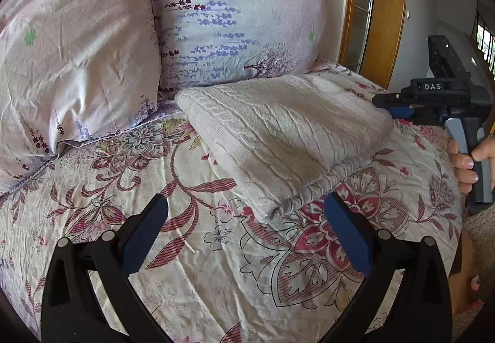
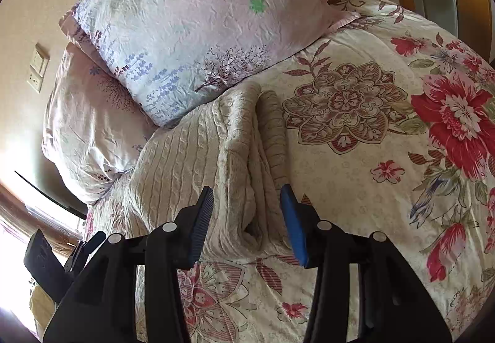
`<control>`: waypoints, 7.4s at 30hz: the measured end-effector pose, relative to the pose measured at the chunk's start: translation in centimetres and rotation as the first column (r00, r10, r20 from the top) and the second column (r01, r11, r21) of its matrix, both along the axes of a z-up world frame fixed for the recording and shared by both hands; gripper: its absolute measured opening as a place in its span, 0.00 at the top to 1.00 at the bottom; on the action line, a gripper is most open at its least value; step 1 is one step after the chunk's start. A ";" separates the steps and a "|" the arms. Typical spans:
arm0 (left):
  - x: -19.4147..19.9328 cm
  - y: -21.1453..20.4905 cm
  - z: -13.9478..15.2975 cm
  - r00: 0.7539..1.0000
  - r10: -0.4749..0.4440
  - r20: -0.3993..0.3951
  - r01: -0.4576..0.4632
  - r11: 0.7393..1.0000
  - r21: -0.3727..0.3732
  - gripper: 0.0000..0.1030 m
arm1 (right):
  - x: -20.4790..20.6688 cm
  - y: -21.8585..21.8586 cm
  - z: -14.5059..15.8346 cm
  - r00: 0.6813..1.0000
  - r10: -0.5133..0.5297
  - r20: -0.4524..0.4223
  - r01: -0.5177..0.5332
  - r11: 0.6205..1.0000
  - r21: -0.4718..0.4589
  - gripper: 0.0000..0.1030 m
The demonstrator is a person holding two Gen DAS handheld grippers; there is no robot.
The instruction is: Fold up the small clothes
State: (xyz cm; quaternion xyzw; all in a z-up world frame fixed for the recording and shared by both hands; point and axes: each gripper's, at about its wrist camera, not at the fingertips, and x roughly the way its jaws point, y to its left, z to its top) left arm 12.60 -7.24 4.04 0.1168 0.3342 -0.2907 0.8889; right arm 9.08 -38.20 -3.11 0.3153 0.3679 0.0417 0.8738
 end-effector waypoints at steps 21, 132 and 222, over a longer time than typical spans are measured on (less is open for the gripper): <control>3.2 -0.6 -2.2 0.975 0.192 -0.113 -0.186 0.981 0.064 0.02 | 0.5 1.9 -1.4 0.998 0.062 -0.011 -0.062 0.996 -0.059 0.68; 15.0 -5.2 -3.4 0.854 0.177 -0.489 -0.309 0.929 -0.204 0.02 | 10.9 -1.0 -3.6 0.962 0.234 -0.141 -0.190 0.943 0.272 0.32; 0.5 13.2 -0.7 0.914 0.405 -0.026 -0.403 0.914 0.037 0.27 | -0.7 14.8 4.0 0.969 0.238 0.071 -0.227 0.964 -0.138 0.74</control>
